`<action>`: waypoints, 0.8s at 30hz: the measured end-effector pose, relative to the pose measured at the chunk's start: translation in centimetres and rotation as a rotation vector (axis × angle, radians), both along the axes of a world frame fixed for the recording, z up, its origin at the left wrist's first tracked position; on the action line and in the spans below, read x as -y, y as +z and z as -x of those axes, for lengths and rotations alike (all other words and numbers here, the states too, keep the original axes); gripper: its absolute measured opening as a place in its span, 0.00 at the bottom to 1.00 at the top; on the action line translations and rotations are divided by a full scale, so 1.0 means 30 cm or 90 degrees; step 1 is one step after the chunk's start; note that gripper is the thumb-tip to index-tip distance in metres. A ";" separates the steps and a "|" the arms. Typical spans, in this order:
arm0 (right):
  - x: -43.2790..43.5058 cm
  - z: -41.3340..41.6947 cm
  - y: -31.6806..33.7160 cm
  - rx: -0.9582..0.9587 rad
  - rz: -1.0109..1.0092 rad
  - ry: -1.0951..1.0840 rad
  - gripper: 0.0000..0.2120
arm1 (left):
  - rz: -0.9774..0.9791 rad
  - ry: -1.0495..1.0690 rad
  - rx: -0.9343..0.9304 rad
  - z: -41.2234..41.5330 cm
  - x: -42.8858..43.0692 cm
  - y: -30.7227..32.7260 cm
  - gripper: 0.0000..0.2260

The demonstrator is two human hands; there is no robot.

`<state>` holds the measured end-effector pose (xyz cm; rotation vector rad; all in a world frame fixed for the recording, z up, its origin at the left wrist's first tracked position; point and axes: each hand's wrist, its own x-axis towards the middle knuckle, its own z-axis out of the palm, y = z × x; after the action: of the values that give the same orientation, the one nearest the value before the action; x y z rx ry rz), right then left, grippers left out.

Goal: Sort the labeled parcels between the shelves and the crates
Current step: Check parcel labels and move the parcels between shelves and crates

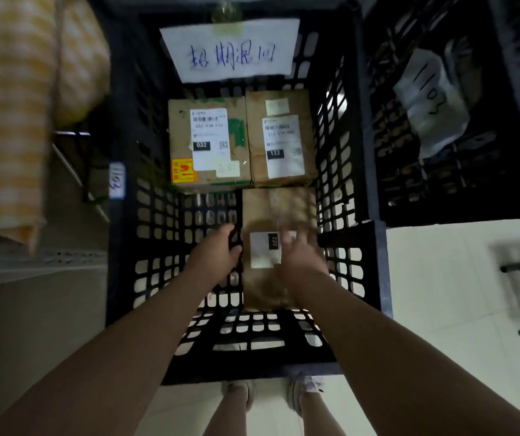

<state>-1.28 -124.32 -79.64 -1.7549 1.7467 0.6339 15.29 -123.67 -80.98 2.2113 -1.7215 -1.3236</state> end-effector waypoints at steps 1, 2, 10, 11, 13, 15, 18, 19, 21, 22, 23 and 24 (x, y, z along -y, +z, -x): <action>0.003 -0.014 0.043 0.000 -0.002 0.015 0.37 | 0.013 -0.012 0.019 -0.017 -0.009 0.050 0.23; 0.006 -0.026 0.088 0.001 0.008 0.032 0.35 | 0.027 -0.030 0.041 -0.032 -0.018 0.103 0.22; -0.008 -0.026 0.590 0.095 0.137 0.127 0.30 | 0.185 -0.146 0.267 -0.057 -0.133 0.655 0.18; -0.010 -0.012 0.659 0.109 0.163 0.145 0.29 | 0.214 -0.150 0.296 -0.046 -0.151 0.730 0.18; -0.017 0.020 0.789 0.137 0.213 0.189 0.27 | 0.256 -0.138 0.333 -0.018 -0.193 0.871 0.18; -0.034 0.062 0.914 0.158 0.256 0.242 0.26 | 0.284 -0.109 0.362 0.024 -0.256 1.005 0.18; -0.083 0.132 1.095 0.188 0.309 0.327 0.25 | 0.322 -0.059 0.420 0.108 -0.384 1.187 0.19; -0.104 0.152 1.154 0.201 0.325 0.357 0.25 | 0.336 -0.039 0.440 0.137 -0.432 1.246 0.19; -0.153 0.175 1.274 0.233 0.367 0.413 0.23 | 0.363 0.009 0.471 0.190 -0.530 1.367 0.19; -0.182 0.180 1.335 0.256 0.391 0.439 0.23 | 0.377 0.035 0.487 0.212 -0.582 1.430 0.19; -0.213 0.179 1.396 0.286 0.418 0.468 0.23 | 0.394 0.058 0.508 0.233 -0.637 1.497 0.19; -0.249 0.176 1.455 0.315 0.441 0.501 0.23 | 0.410 0.078 0.528 0.254 -0.697 1.566 0.18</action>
<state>-6.55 -116.85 -35.99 -2.8035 0.9299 -0.1841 7.68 -102.76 -33.99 2.4800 -1.7659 0.2609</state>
